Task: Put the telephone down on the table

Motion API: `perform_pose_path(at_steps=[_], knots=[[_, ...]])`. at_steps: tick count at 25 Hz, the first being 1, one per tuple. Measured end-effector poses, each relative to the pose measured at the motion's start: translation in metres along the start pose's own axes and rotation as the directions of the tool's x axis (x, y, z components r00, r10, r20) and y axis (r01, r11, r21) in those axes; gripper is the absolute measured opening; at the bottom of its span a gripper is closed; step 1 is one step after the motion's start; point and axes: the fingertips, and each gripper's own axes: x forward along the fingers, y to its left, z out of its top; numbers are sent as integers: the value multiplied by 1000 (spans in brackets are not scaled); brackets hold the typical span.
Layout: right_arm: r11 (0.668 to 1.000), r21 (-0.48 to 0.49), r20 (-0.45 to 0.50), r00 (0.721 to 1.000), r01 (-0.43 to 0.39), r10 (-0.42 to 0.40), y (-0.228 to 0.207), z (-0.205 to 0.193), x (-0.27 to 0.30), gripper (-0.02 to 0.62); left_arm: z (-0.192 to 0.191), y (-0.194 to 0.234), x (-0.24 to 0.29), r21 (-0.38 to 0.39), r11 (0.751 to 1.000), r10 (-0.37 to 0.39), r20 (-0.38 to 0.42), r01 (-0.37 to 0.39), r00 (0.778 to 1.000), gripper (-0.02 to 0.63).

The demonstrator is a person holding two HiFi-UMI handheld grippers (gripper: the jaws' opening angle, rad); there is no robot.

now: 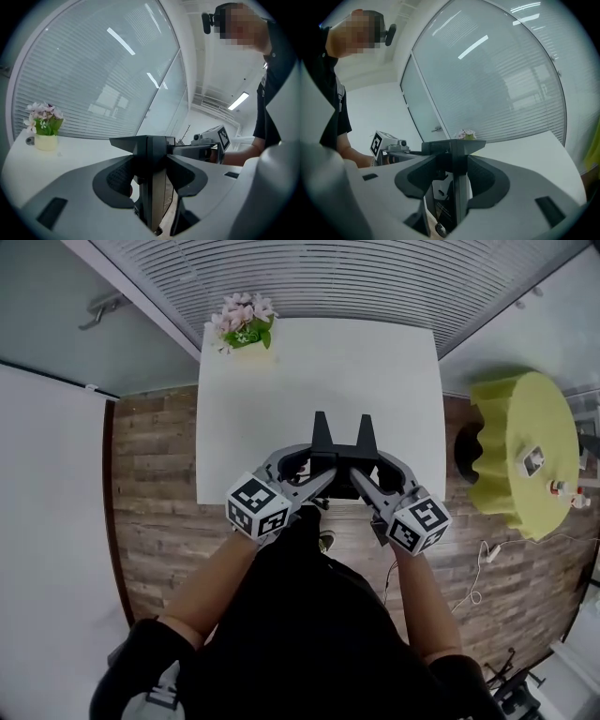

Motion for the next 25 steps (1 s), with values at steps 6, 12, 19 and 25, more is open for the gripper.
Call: perform_pose_path(at_steps=[6, 12, 19, 25], knots=[[998, 58, -59, 998, 14, -10, -40, -15, 40, 215, -15, 49, 26, -84, 996, -4, -44, 1, 999, 218], [993, 106, -98, 995, 43, -33, -82, -24, 71, 215, -24, 91, 58, -134, 991, -18, -77, 7, 997, 218], [986, 160, -134, 991, 36, -14, -125, -34, 101, 215, -34, 131, 88, -182, 983, -1, -107, -19, 994, 218], [980, 196, -191, 981, 9, 30, -152, -52, 124, 215, -53, 159, 106, -246, 968, 20, -132, -53, 991, 218]])
